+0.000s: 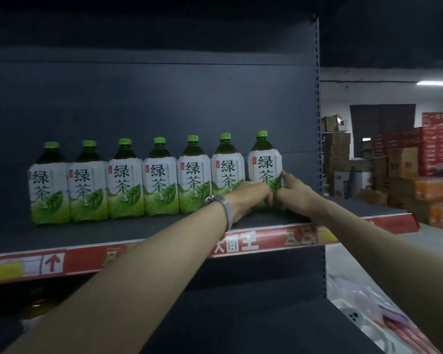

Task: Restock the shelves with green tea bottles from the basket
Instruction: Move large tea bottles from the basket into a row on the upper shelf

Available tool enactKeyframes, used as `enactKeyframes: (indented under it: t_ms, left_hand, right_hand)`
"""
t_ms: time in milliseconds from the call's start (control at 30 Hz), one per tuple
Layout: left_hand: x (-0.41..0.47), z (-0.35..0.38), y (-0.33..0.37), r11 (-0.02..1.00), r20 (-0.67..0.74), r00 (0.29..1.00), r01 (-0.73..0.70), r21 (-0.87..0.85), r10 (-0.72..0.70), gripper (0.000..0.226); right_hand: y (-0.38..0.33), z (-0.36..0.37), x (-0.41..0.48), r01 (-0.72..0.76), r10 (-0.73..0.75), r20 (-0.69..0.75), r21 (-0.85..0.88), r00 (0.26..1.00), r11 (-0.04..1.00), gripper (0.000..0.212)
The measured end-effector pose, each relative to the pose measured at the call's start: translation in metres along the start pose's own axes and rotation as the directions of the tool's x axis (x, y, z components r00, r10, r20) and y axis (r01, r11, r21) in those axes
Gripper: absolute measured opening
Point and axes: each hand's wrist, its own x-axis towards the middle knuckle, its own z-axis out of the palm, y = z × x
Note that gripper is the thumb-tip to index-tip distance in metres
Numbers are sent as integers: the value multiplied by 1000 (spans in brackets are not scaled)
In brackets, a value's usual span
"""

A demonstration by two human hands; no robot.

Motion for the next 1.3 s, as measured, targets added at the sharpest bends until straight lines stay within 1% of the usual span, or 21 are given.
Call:
enactKeyframes:
  t_ms: [133,233,300,367,467,533,600,733,800,867,933,1000,1067,1133,1233,1300]
  left_hand:
    - [4,3,-10,989,-116,988,-86,120,100,35]
    - [8,1,-18,984,-222,962,-134,119,158,26]
    - [9,0,-19,983,-249,954,-145,111,169,22]
    - [8,1,-19,985,-245,957,-136,102,157,21]
    - [7,1,-18,989,-213,967,-123,80,137,31]
    - [5,2,-18,989,-203,970,-123,78,137,34]
    - [3,1,-17,989,-194,971,-123,77,136,35]
    - [2,1,-15,993,-180,978,-92,72,104,41]
    - [3,1,-15,996,-171,982,-69,51,77,44]
    - [1,-1,-13,997,-160,985,-58,55,66,43]
    - [-1,-6,-12,993,-159,985,-57,104,73,37]
    - [-9,-15,-11,981,-159,983,-62,185,92,26]
    - [-23,-27,-10,947,-137,980,-95,307,143,16]
    - [-43,-40,-8,887,-91,973,-153,437,212,14]
    - [-82,-61,-10,726,-28,950,-219,652,312,24]
    - [-114,-74,-12,643,-23,931,-235,729,365,30]
  right_hand:
    - [6,2,7,14,-13,-21,51,1000,999,74]
    - [9,2,8,43,-44,14,100,999,994,60]
    - [9,1,8,54,-62,50,149,997,987,54]
    - [9,0,8,63,-76,70,171,995,983,58]
    - [8,2,9,54,-71,109,150,991,987,81]
    - [7,4,10,36,-53,139,125,989,992,91]
    - [7,5,10,30,-47,156,106,987,994,93]
    - [6,6,8,59,-70,172,71,983,996,90]
    - [6,6,6,79,-83,144,35,986,996,92]
    - [5,8,4,87,-85,72,-20,994,996,89]
    - [5,11,1,78,-80,-32,-69,996,995,78]
    - [4,16,-4,96,-113,-113,-143,987,985,60]
    - [0,20,-13,132,-170,-127,-268,977,954,42]
    - [-7,20,-22,148,-194,-95,-361,976,921,33]
    - [-18,23,-40,136,-170,-52,-389,984,911,31]
    - [-29,30,-59,183,-222,-51,-403,974,897,35]
